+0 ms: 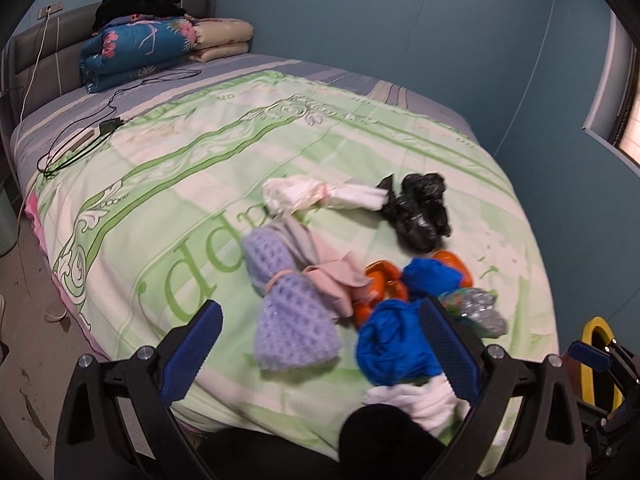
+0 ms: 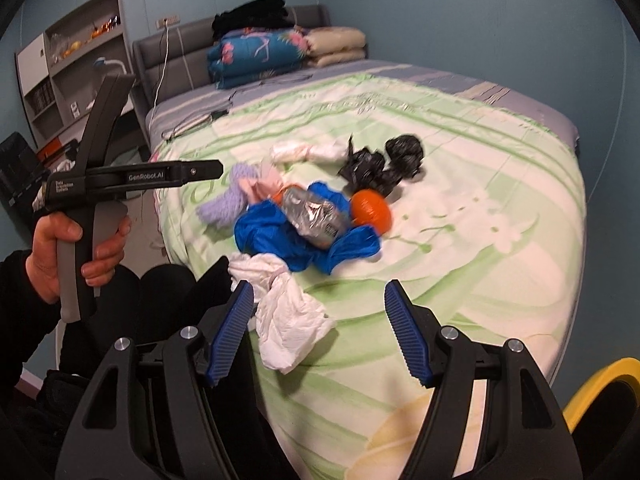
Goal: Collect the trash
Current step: 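Move both open tools back over the trash pile, then grasp a second lavender foam net with the left tool while the right tool grasps a white tissue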
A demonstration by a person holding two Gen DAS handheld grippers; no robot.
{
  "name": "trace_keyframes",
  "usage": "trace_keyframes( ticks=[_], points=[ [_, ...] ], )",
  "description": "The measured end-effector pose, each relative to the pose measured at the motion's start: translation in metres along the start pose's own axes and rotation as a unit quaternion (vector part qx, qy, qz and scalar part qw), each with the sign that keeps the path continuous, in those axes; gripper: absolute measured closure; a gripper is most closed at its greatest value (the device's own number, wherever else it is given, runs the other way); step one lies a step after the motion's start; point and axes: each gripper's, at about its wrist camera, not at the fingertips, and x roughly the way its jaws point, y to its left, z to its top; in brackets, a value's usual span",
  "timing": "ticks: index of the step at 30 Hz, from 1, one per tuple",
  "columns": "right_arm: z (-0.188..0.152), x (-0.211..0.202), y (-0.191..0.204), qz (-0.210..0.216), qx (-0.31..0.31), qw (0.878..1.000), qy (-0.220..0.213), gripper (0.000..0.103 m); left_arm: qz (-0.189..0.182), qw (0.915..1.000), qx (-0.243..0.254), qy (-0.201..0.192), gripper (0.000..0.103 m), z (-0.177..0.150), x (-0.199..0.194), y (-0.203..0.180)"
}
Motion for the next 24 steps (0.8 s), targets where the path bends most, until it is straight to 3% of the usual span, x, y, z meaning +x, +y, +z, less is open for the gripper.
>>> trace_keyframes(
  ticks=[10,24],
  points=[
    [0.000,0.043,0.013,0.011,-0.030,0.998,0.049,0.041,0.012,0.9994,-0.013,0.029,0.008,-0.006,0.030,0.022],
    [0.000,0.083,0.017,0.026,-0.046,0.992,0.110,0.049,-0.005,0.9979,-0.015,0.062,0.009,-0.008,0.063,0.027]
  ],
)
